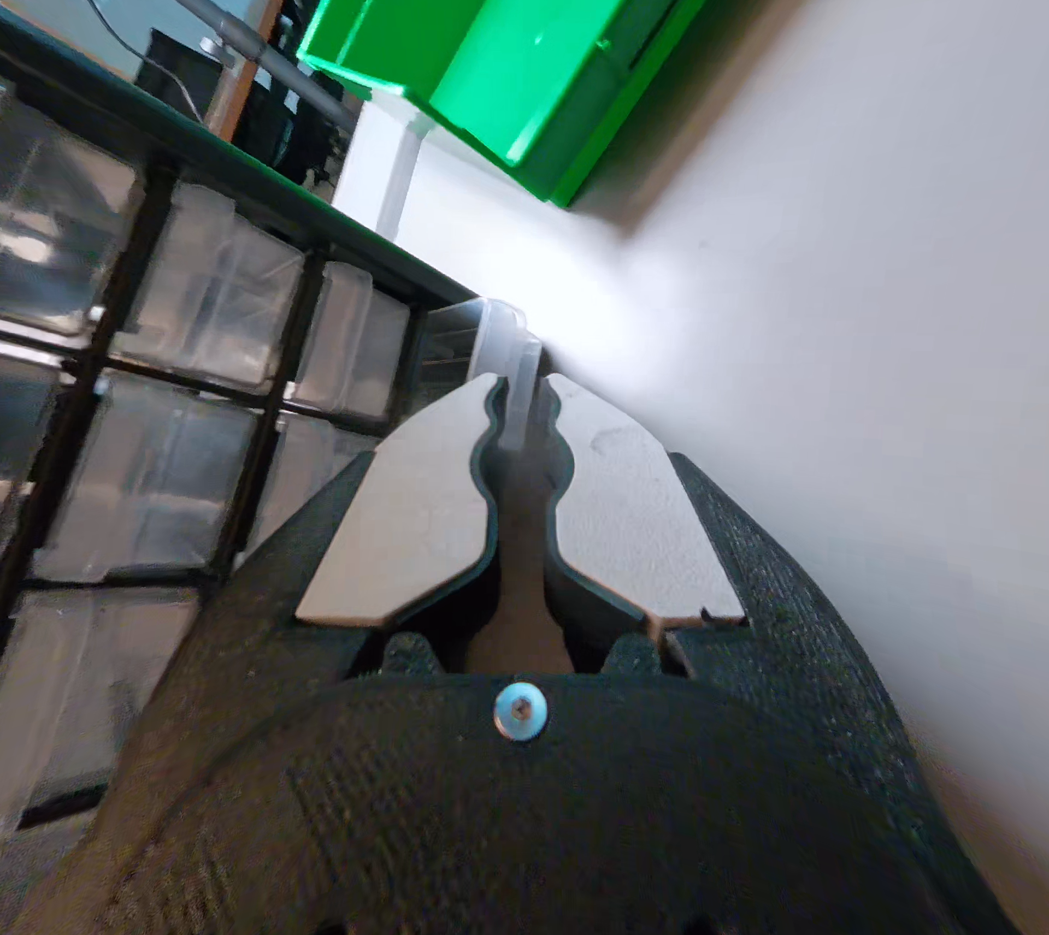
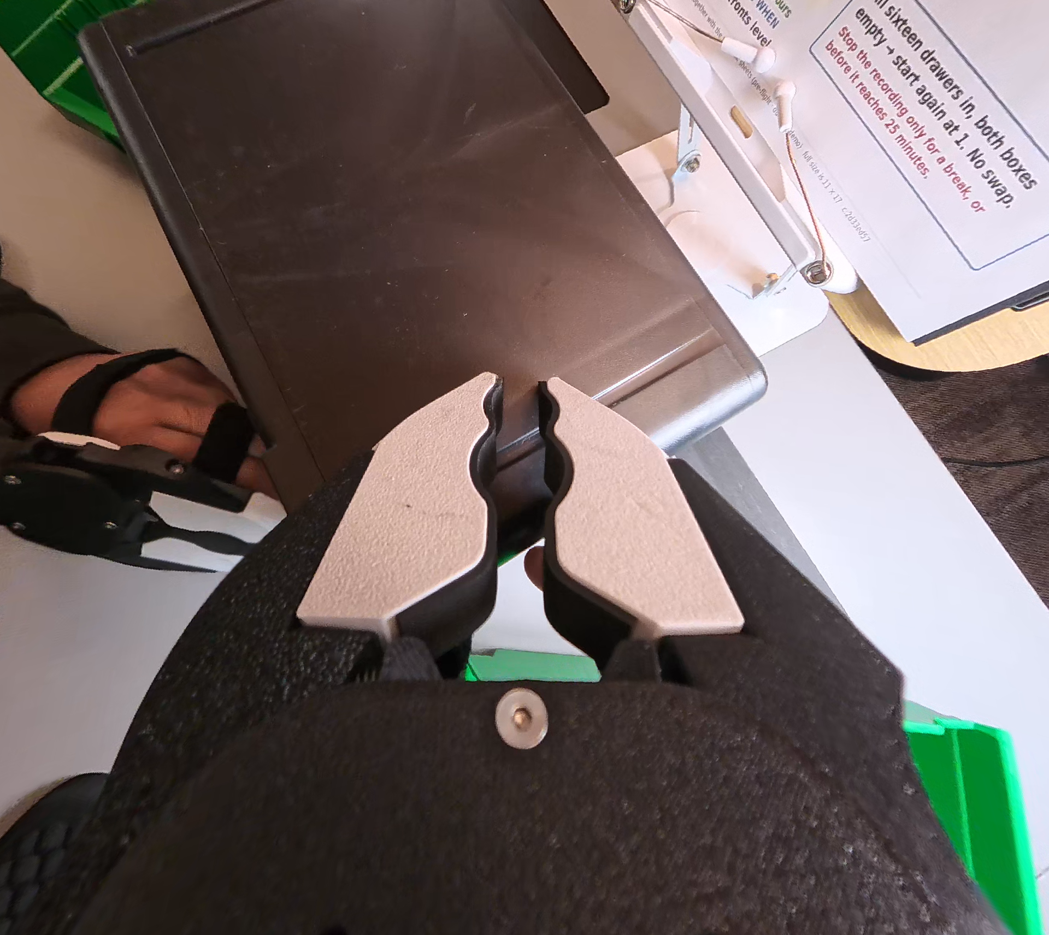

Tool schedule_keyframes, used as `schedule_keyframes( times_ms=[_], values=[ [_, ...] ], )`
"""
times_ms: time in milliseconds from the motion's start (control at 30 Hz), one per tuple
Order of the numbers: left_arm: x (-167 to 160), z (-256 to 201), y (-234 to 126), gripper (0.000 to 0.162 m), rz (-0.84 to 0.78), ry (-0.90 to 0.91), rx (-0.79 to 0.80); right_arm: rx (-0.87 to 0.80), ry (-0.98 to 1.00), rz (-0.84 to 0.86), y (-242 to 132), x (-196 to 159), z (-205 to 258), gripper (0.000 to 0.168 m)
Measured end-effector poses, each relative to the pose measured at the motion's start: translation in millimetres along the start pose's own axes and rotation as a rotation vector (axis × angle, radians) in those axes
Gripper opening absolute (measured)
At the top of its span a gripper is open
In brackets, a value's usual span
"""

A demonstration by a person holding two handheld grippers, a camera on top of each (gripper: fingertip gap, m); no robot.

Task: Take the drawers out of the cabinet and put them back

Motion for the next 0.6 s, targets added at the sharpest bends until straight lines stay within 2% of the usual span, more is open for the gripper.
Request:
schedule_keyframes(
  times_ms=[33, 100, 400, 600],
  values=[
    [-2, -3, 1, 0.008, 0.014, -0.008, -0.010, 0.003, 0.001, -0.001, 0, 0, 0, 0.012],
    [-6, -3, 10, 0.000, 0.047, -0.026, 0.020, 0.001, 0.000, 0.000, 1, 1, 0, 0.012],
    [-18, 12, 46, 0.000, 0.159, -0.074, 0.185, -0.011, -0.005, 0.019, 1, 2, 1, 0.012],
    [-19, 14, 50, 0.000, 0.178, -0.121, 0.177, 0.001, -0.007, 0.021, 1, 2, 0, 0.012]
  ],
)
Point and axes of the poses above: each gripper's, where its closed fingertips meet, y out along the fingers, x out of its top, z = x × y across the jaws, the point moved 8 cm from there along -y, back along the fingers, and after that the axes turned 9 degrees about -x, right-handed, at the moved point
